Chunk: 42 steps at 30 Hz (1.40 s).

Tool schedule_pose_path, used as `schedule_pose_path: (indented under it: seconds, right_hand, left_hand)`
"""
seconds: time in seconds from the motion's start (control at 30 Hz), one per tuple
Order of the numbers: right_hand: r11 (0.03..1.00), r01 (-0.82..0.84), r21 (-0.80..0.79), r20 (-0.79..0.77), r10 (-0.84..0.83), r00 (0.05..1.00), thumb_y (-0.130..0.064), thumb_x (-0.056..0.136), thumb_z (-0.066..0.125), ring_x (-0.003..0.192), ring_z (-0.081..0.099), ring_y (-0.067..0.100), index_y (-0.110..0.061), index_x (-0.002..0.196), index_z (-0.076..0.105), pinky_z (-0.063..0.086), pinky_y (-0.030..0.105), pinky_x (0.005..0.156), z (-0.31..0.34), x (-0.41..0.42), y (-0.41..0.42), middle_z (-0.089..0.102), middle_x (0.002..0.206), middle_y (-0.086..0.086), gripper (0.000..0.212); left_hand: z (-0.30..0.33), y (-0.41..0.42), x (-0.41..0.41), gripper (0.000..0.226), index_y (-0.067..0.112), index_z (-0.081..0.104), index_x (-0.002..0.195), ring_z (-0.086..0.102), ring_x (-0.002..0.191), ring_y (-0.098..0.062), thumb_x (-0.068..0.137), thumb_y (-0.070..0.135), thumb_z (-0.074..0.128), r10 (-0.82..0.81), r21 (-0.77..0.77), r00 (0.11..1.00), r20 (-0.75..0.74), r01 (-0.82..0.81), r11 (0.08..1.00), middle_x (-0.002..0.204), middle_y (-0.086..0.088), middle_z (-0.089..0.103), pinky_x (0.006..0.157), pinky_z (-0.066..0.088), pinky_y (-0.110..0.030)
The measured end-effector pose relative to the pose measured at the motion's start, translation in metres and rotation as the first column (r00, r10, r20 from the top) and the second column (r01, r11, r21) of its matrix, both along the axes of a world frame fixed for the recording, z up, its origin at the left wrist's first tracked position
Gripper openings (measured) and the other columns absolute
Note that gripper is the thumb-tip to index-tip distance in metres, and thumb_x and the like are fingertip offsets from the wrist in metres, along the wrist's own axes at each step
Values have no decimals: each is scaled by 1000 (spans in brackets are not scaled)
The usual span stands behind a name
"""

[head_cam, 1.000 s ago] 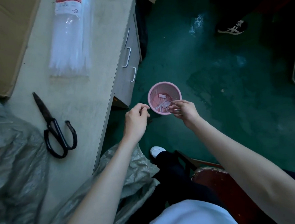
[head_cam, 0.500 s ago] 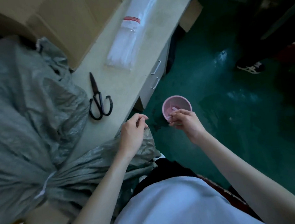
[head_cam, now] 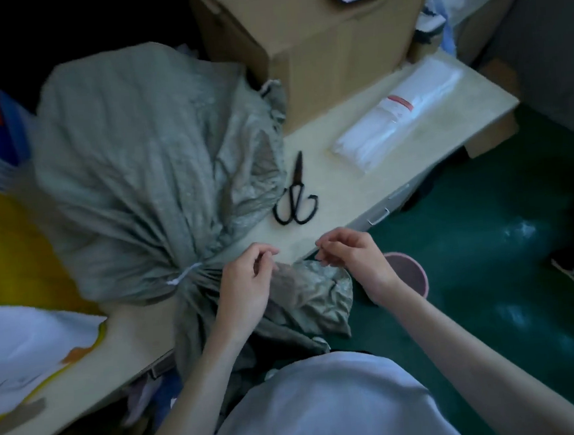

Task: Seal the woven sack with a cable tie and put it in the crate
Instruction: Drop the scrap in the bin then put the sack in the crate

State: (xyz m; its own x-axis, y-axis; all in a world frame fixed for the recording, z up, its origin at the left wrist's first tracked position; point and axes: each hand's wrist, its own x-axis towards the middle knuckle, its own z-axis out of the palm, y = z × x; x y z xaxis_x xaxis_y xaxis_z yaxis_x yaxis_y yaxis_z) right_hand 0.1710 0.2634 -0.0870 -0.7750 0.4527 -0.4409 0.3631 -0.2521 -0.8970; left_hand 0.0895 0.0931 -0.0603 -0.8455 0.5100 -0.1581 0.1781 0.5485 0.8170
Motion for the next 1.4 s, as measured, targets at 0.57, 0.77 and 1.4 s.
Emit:
schedule_pose_path:
  seconds: [0.57,0.77,1.4]
  right_hand:
    - [854,-370,366,-99,431,897,-10,90,59,81,66,17,-19,90,67,52,28,80,44,-82,-68,71,85,6,12]
    - [670,-388,633,-44,531,846,-13,93,56,82,57,-4,-20,98,65,42,7,69,55,-92,-71,62,89,-14,12]
    - [-145,-277,950,309,565,765,2,72,59,105,40,36,-32,139,36,38,48,88,37,-118,-77,45,123,13,79]
  left_hand:
    - [21,-97,-18,19,22,65,97,61,68,-8,99,19,46,514,116,849,-126,-502,857,76,11,65,63,49,-34]
    - [1,-108,-15,17,21,62,99,54,65,-8,99,20,46,520,51,848,-105,-518,854,76,7,60,55,40,-24]
    - [0,-41,-20,32,20,59,104,55,86,-11,80,36,74,475,56,619,626,-642,764,99,5,59,68,41,-23]
